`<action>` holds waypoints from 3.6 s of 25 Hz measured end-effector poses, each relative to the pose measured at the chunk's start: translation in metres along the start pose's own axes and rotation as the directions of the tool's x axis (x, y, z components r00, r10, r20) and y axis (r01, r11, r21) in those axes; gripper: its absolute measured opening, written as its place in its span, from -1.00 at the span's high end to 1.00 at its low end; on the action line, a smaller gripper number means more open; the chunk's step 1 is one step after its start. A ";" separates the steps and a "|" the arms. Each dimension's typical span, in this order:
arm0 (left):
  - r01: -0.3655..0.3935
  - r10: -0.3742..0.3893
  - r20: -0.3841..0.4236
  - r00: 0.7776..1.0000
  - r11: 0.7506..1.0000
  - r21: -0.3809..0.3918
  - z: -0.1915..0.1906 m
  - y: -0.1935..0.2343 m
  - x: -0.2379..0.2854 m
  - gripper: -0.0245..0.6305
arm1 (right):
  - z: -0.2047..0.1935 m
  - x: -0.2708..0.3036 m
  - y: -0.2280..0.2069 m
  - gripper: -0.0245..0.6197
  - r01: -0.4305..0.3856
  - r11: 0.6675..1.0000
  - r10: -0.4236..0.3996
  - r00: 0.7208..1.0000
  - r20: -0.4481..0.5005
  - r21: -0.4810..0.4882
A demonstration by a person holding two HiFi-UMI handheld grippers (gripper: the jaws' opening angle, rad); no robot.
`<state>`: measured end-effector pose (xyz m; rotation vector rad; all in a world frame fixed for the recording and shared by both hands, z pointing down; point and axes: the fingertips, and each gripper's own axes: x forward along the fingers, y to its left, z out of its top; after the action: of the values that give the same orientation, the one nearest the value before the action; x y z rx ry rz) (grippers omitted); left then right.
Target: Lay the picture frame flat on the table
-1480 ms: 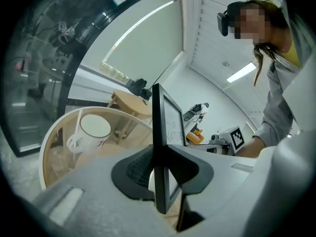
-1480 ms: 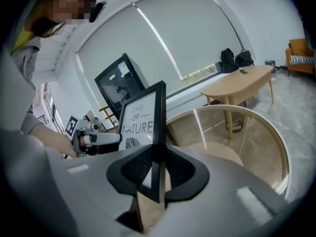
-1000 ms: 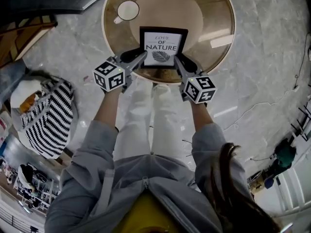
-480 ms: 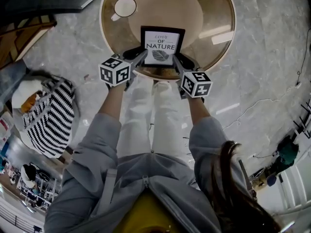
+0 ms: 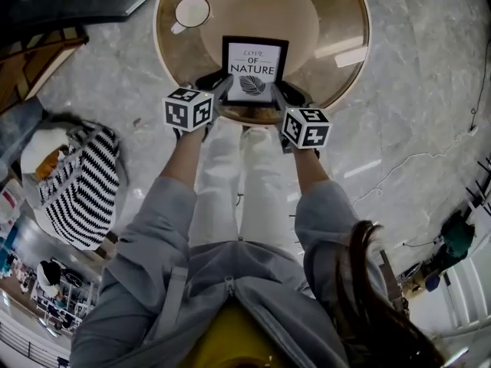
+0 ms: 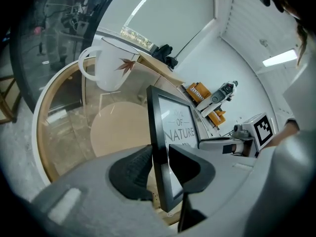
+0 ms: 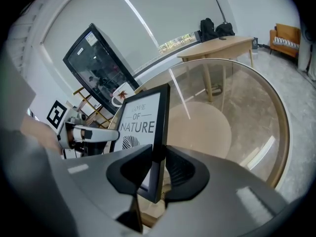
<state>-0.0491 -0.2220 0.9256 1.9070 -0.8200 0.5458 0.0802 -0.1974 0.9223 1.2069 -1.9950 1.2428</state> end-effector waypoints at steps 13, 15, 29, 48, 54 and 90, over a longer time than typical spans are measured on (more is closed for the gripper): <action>-0.185 0.190 -0.093 0.977 0.981 0.056 -0.014 0.008 0.005 0.59 | -0.011 0.006 -0.009 0.64 0.104 0.994 -0.106 0.993 -0.053 -0.028; -0.193 0.197 -0.079 0.977 0.980 0.058 -0.012 0.009 0.003 0.46 | -0.012 0.004 -0.012 0.44 0.120 0.992 -0.122 0.991 -0.052 -0.035; -0.127 0.137 -0.086 0.987 0.986 0.106 -0.012 -0.082 -0.078 0.91 | 0.008 -0.094 0.036 0.93 0.096 0.995 -0.096 0.995 0.012 0.012; -0.237 0.042 0.443 0.895 0.888 0.395 0.191 -0.263 -0.260 0.91 | 0.205 -0.317 0.125 0.93 0.159 0.974 -0.071 0.894 0.443 -0.163; -0.300 0.015 0.587 0.810 0.869 0.393 0.247 -0.306 -0.328 0.91 | 0.268 -0.389 0.161 0.93 0.160 0.975 -0.035 0.791 0.610 -0.152; -0.471 -0.047 0.815 0.578 0.797 0.379 0.342 -0.402 -0.445 0.91 | 0.372 -0.536 0.246 0.93 0.367 0.870 0.094 0.533 0.841 -0.330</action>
<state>-0.0437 -0.2618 0.2362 2.6805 -1.6565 0.0032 0.1412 -0.2531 0.2298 1.8467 -2.5315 -0.0772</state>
